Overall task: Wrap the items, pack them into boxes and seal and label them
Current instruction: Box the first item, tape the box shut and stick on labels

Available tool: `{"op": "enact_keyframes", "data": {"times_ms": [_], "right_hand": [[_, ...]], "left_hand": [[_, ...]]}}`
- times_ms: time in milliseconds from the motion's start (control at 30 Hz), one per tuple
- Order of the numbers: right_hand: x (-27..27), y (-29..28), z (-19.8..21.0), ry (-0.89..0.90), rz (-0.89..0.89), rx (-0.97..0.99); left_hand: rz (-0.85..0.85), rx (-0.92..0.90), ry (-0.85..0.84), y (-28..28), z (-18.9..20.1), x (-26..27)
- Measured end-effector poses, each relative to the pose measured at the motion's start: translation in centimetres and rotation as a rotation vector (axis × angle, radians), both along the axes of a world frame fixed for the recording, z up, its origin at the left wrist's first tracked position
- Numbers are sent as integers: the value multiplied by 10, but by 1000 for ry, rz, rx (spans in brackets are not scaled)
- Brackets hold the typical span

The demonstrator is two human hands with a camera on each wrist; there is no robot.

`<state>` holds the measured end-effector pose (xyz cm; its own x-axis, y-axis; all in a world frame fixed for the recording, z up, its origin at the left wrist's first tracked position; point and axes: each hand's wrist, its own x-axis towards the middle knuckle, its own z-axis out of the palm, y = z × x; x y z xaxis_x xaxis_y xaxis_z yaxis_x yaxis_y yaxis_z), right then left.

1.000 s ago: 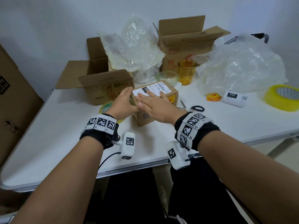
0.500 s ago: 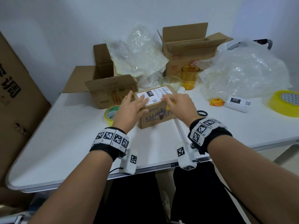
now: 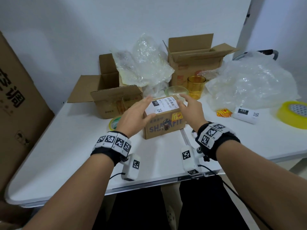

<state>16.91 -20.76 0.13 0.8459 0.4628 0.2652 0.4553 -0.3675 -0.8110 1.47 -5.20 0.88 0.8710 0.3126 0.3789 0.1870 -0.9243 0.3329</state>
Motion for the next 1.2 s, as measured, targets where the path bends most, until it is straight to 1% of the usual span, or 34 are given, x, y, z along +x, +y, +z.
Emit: {"op": "enact_keyframes", "data": {"times_ms": [100, 200, 267, 333, 433, 533, 600, 667, 767, 867, 933, 1033, 1100, 1200], "right_hand": [[2, 11, 3, 212, 42, -16], [9, 18, -2, 276, 43, -72], [14, 18, -8, 279, 37, -33], [18, 16, -10, 257, 21, 4], [20, 15, -10, 259, -5, 3], [18, 14, -4, 325, -118, 55], [20, 11, 11, 289, -191, 109], [24, 8, 40, 219, -244, 206], [25, 13, 93, 140, -246, 357], [15, 31, 140, 92, -171, 438], [3, 51, 161, 65, -71, 456], [-17, 85, 179, -11, 56, 390], [-31, 109, 186, -53, 133, 367], [-56, 144, 191, -98, 297, 287]], "left_hand": [[-69, 84, 262, 1, 8, 23], [-73, 189, 484, 3, 1, 42], [-39, 226, 543, 4, -2, 47], [-8, 229, 568, 5, -3, 49], [5, 227, 584, 6, -1, 49], [-18, 204, 507, 1, 11, 47], [-23, 131, 403, -8, 24, 45], [-23, 29, 254, -19, 46, 46], [-16, -78, 33, -27, 93, 48], [18, -106, -115, -17, 139, 34], [69, -86, -171, 0, 157, 19], [192, -115, -253, 36, 168, -11], [288, -152, -314, 60, 172, -34], [445, -198, -399, 103, 173, -73]]}}
